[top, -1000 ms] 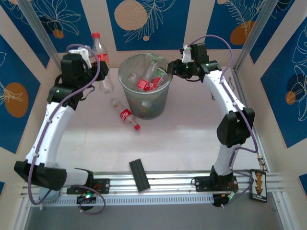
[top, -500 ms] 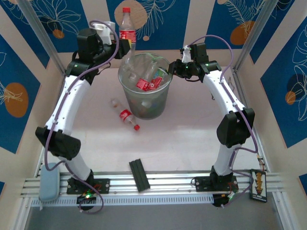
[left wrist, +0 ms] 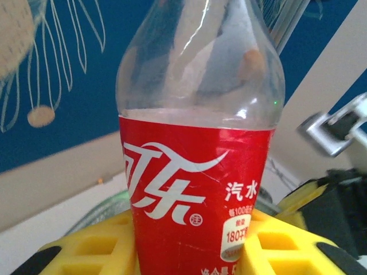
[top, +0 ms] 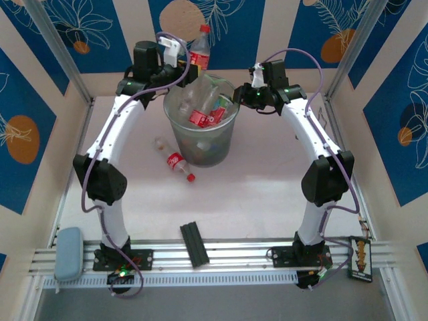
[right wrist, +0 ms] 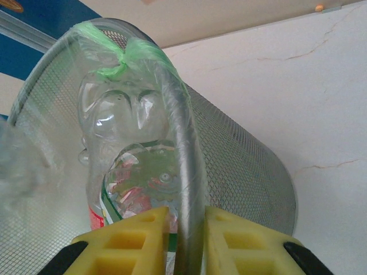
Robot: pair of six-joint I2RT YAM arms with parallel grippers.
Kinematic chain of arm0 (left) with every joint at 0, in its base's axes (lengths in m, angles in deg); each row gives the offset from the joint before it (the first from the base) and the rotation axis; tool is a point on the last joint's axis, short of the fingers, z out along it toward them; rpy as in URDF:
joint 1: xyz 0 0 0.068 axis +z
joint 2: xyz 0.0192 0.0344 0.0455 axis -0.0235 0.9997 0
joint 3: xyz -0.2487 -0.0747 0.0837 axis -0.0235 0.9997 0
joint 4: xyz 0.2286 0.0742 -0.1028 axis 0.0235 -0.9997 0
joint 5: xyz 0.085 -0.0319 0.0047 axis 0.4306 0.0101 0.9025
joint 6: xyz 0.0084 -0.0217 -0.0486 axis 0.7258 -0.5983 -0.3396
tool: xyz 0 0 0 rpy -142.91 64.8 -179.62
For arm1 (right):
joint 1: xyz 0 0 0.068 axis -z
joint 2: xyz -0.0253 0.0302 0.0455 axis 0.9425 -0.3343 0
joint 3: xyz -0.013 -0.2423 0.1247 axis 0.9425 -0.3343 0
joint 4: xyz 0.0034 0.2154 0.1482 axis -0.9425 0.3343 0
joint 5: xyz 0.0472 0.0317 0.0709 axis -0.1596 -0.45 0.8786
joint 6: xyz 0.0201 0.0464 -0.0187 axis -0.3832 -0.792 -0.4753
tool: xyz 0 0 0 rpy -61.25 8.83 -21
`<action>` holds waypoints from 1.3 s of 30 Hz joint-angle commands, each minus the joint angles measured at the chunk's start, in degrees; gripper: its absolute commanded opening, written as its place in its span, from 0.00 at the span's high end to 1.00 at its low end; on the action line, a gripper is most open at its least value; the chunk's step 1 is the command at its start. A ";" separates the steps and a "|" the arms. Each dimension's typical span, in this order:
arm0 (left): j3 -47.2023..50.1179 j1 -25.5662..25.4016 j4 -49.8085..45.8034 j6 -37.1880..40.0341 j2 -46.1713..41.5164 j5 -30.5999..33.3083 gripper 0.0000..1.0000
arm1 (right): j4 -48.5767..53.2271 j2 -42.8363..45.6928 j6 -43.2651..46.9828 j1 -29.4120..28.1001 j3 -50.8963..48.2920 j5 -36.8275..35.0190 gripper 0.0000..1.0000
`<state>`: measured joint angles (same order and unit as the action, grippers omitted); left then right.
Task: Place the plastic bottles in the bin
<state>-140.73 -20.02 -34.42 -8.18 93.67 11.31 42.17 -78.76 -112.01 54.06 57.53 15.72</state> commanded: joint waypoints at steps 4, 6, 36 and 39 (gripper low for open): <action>7.41 -1.39 -0.16 6.87 -0.78 -1.19 0.85 | 3.17 0.41 0.21 -1.35 1.94 1.22 0.77; 9.66 -1.38 -0.33 7.77 -0.89 0.37 0.85 | 3.12 0.35 0.23 -1.36 2.02 1.32 0.77; 12.29 -1.71 0.17 3.65 -0.72 -1.14 0.27 | 3.51 -1.16 0.38 -1.35 3.74 1.49 0.77; 10.00 -1.78 0.87 1.90 -0.22 3.70 0.25 | 3.70 -1.17 0.33 -1.37 3.97 1.54 0.77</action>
<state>-127.18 -21.16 -34.61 -3.55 92.62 12.47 44.77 -78.95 -111.97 53.54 59.54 15.15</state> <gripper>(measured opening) 0.744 0.230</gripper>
